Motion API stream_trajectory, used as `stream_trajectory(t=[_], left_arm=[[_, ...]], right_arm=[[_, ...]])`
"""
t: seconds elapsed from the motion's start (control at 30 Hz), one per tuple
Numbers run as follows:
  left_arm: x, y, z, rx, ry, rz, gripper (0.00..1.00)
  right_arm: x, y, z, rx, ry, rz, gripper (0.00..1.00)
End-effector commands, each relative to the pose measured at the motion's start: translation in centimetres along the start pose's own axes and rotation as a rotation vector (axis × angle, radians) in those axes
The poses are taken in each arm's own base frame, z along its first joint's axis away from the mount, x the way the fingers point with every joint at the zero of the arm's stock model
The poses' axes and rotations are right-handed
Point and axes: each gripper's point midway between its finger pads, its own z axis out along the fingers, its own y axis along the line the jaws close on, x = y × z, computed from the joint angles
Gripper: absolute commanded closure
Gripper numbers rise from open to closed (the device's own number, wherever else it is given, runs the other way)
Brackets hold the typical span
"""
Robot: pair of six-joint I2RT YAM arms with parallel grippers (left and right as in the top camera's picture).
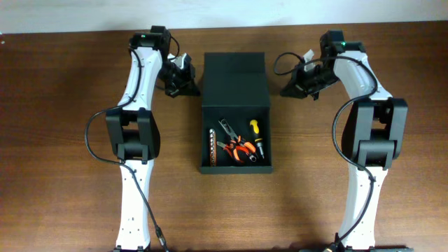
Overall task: Pack container
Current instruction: 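Bring both grippers to the box lid's back corners and grip them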
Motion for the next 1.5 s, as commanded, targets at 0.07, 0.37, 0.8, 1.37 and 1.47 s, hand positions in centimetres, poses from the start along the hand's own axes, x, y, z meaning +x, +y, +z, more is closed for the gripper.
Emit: stream_trajectory(t=[0.07, 0.37, 0.8, 1.37, 1.47], left_arm=[[-0.1, 0.6, 0.8, 0.013, 0.018, -0.029, 0.98], [0.0, 0.5, 0.9, 0.026, 0.023, -0.031, 0.98], [0.2, 0.2, 1.5, 0.037, 0.034, -0.031, 0.98], [0.5, 0.3, 2.6, 0.032, 0.054, -0.049, 0.98], [0.4, 0.2, 2.6, 0.033, 0.05, -0.051, 0.98]], right_arm=[[0.7, 1.4, 1.7, -0.052, 0.037, -0.023, 0.96], [0.9, 3.1, 2.9, -0.072, 0.035, -0.06, 0.96], [0.7, 3.3, 3.4, -0.074, 0.031, -0.059, 0.96], [0.8, 2.5, 5.4, -0.119, 0.077, -0.011, 0.96], [0.9, 2.6, 5.5, -0.12, 0.08, -0.012, 0.96]])
